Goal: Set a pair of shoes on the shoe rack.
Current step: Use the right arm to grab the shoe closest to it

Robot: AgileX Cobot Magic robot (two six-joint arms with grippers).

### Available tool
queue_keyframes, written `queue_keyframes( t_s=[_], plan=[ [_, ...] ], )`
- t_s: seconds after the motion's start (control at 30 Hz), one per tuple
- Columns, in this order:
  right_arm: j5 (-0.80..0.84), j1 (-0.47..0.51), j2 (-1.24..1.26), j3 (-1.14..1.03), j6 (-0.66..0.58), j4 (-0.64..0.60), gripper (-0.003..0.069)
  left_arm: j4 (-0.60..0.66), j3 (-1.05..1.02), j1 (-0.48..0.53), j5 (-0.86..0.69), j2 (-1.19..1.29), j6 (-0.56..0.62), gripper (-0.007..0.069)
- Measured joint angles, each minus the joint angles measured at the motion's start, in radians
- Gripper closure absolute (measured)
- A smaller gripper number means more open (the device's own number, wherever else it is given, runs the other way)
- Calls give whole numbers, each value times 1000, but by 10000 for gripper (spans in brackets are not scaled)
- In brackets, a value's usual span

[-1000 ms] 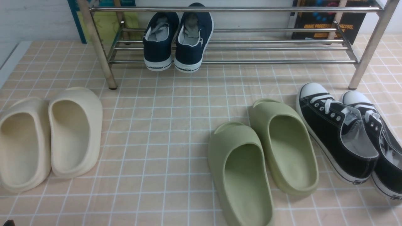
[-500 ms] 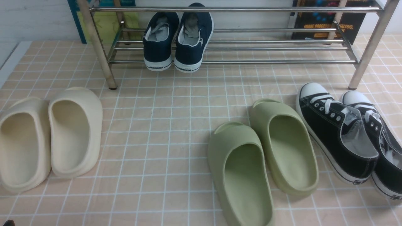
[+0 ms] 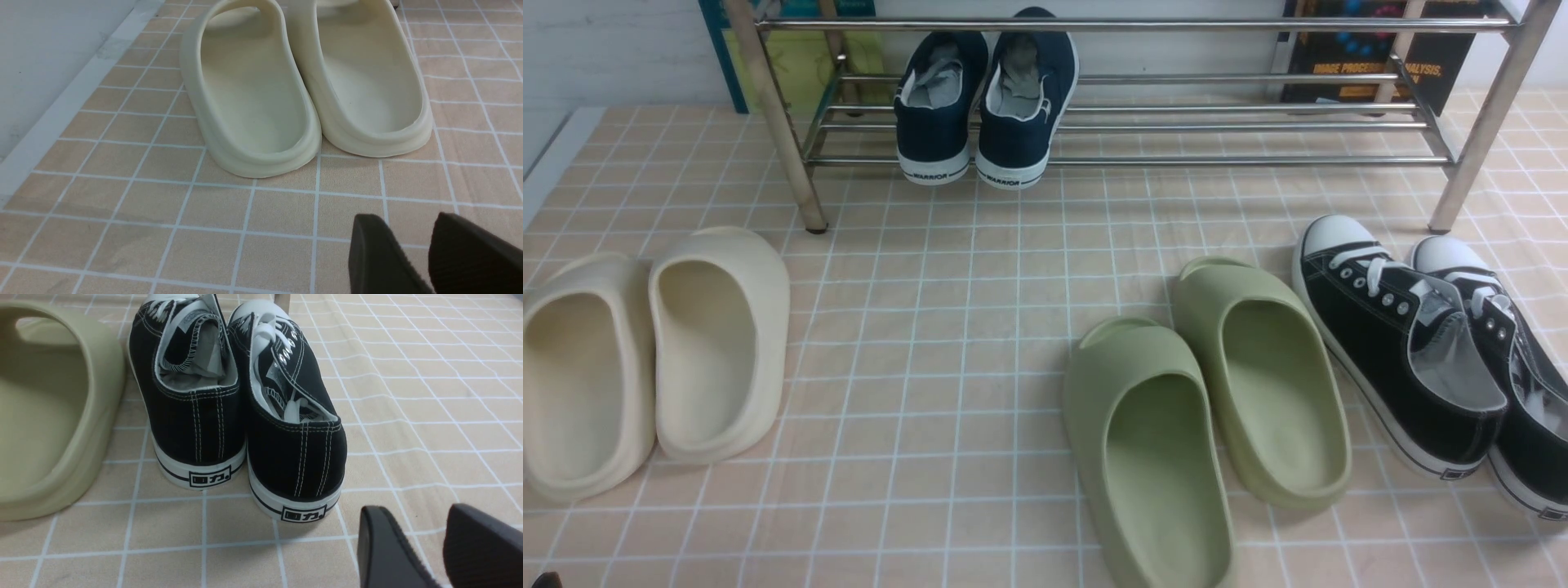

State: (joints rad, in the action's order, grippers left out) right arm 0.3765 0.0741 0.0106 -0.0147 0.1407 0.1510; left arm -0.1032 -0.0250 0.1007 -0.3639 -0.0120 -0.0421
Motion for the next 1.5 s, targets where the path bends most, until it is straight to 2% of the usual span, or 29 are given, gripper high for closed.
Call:
queue_keyframes(
  t_s=[0.17, 0.3, 0.37, 0.4, 0.43, 0.6, 0.73, 0.87, 0.93, 1.03, 1.1, 1.17, 1.2, 1.23, 1.3, 1.4, 1.5],
  plan=[
    [0, 0, 0, 0, 0, 0, 419, 0, 0, 0, 0, 0, 0, 388],
    [-2, 0, 0, 0, 65, -107, 419, 0, 0, 0, 0, 0, 0, 388],
    [-3, 0, 0, 0, 177, -246, 419, 0, 0, 0, 0, 0, 0, 388],
    [-3, 0, 0, 0, 188, -259, 419, 0, 0, 0, 0, 0, 0, 388],
    [-3, 0, 0, 0, 274, -370, 419, 0, 0, 0, 0, 0, 0, 388],
    [0, 0, 0, -5, 497, -655, 419, 0, 0, 0, 0, 0, 0, 388],
    [2, 0, 0, -7, 535, -711, 419, 0, 0, 0, 0, 0, 0, 388],
    [-11, 0, 0, -7, 524, -671, 419, 0, 0, 0, 0, 0, 0, 388],
    [-20, 0, 0, -7, 503, -663, 419, 0, 0, 0, 0, 0, 0, 388],
    [-20, 0, 0, 18, 332, -658, 421, 0, 0, 0, 0, 0, 0, 388],
    [-12, 0, 0, 47, 263, -654, 429, 0, 0, 0, 0, 0, 0, 388],
    [38, 0, -25, 170, 70, -624, 500, 0, 0, 0, 0, 0, 0, 388],
    [44, 0, -30, 193, 55, -616, 509, 0, 0, 0, 0, 0, 0, 388],
    [114, 0, -97, 296, -68, -578, 599, 0, 0, 0, 0, 0, 0, 388],
    [221, 0, -206, 436, -176, -517, 666, 0, 0, 0, 0, 0, 0, 388],
    [402, 0, -390, 631, -271, -437, 678, 0, 0, 0, 0, 0, 0, 388],
    [560, 0, -575, 785, -315, -400, 678, 0, 0, 0, 0, 0, 0, 388]
  ],
)
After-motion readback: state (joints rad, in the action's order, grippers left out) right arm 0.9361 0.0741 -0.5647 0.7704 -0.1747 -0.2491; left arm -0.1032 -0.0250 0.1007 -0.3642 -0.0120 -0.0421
